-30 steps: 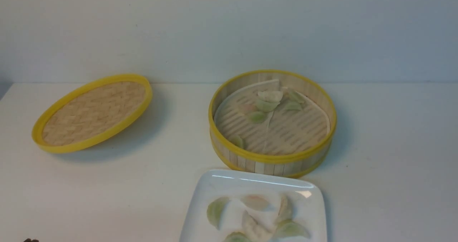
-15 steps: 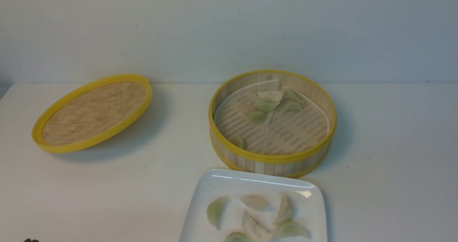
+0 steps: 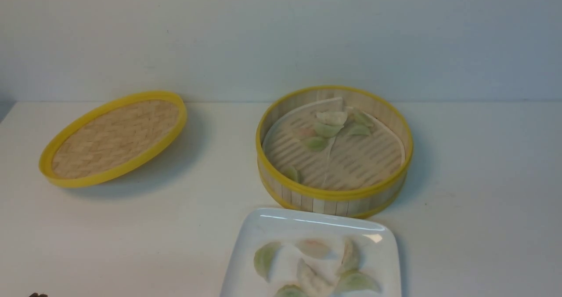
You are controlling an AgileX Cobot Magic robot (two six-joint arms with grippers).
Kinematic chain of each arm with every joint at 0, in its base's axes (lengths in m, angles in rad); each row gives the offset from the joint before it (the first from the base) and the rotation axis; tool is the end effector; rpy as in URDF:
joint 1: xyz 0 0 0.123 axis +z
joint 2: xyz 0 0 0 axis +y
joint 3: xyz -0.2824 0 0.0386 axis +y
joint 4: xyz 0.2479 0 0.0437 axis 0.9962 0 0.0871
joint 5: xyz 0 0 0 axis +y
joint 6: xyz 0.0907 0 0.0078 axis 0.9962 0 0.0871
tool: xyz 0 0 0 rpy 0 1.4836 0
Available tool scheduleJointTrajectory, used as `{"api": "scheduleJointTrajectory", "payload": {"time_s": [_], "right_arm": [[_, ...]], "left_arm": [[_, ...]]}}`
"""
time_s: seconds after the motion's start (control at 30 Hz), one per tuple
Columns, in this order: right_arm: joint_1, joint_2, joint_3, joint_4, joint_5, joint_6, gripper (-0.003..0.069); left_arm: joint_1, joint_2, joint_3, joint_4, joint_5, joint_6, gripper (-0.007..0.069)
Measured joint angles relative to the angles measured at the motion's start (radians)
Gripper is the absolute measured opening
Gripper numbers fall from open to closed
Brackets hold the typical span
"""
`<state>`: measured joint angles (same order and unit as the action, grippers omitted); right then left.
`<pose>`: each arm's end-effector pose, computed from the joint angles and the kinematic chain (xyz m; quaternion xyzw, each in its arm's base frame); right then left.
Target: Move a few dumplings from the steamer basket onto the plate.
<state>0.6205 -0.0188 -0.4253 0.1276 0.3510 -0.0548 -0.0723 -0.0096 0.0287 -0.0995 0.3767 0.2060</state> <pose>0.0070 0.0099 0.3187 -0.1915 0.6103 0.2715 0.7191 0.0522 -0.0071 0.1702 0.0856 0.8023 -0.0026 0.5908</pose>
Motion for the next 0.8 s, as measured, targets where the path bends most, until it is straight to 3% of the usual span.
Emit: {"api": "scheduleJointTrajectory", "payload": {"time_s": [0.2,0.43,0.53,0.67,0.8], "right_arm": [[-0.03,0.0,0.031,0.003,-0.002,-0.01,-0.0014],[-0.429,0.0,0.24,-0.01,0.001,-0.019,-0.0014],[-0.554,0.0,0.334,-0.017,0.002,-0.02,-0.0014],[-0.656,0.001,0.442,-0.021,0.017,-0.02,-0.0014],[-0.674,0.001,0.448,-0.027,0.03,-0.021,-0.0014]], "left_arm": [[0.0,0.0,0.0,0.0,0.001,0.0,-0.0006],[0.0,0.0,0.0,0.0,0.002,0.0,-0.0006],[0.0,0.0,0.0,0.0,0.002,0.0,-0.0006],[0.0,0.0,0.0,0.0,0.002,0.0,-0.0006],[0.0,0.0,0.0,0.0,0.003,0.0,-0.0006]]}}
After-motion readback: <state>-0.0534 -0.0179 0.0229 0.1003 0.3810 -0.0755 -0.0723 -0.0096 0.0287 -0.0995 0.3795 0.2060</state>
